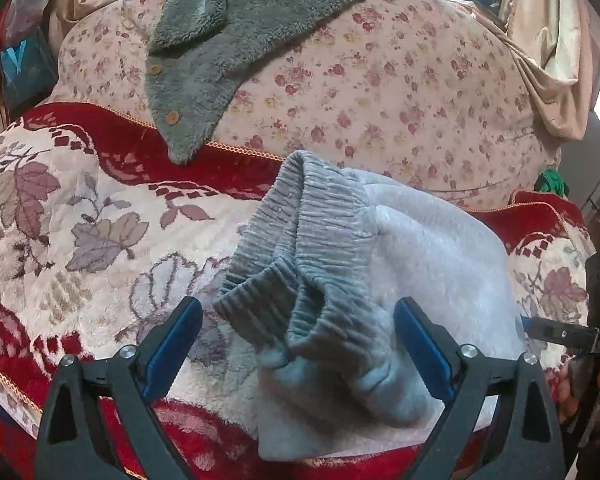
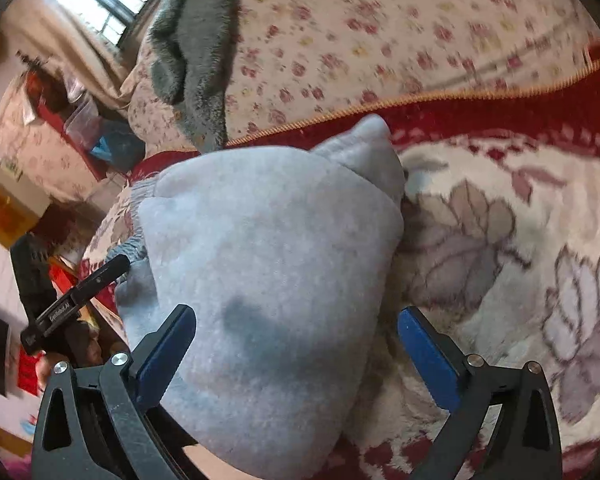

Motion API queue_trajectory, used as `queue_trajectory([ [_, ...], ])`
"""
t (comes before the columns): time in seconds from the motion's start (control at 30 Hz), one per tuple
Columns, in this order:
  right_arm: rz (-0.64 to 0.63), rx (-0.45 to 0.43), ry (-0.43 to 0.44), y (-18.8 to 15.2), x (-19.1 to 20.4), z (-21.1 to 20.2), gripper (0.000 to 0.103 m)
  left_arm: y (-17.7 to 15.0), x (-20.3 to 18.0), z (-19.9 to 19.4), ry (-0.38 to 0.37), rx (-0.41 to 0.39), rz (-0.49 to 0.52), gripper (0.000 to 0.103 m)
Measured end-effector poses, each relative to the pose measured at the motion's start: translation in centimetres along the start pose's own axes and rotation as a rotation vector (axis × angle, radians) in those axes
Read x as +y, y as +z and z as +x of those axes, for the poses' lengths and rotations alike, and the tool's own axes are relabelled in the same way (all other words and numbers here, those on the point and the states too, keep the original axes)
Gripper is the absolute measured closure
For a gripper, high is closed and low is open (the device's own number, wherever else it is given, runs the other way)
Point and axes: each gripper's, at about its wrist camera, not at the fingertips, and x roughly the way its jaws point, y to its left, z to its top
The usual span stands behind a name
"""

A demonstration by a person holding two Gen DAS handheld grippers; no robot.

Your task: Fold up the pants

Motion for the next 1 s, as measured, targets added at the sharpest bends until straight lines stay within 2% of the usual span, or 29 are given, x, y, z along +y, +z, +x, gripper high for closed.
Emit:
queue_trajectory([
  [0.4, 0.037, 0.035, 0.027, -0.4, -1.0, 0.9, 0.000, 0.3, -0.5, 1.1, 0.030, 0.005, 0.023, 0.006],
  [0.5, 0.050, 0.038, 0.054, -0.5, -1.1, 1.4, 0.000, 0.1, 0.0, 1.7, 0.033, 0.012, 0.013, 0.002],
  [0.8, 0.138, 0.059, 0.162, -0.6, -2.4, 3.3, 0.000, -1.0, 0.6, 3.9, -0.018, 0.055, -0.024, 0.000],
  [1.0, 0.173, 0.082, 0.209, -0.6, -2.8, 4.2, 0.000, -1.9, 1.7, 5.1, -0.083, 0.070, -0.085, 0.000],
])
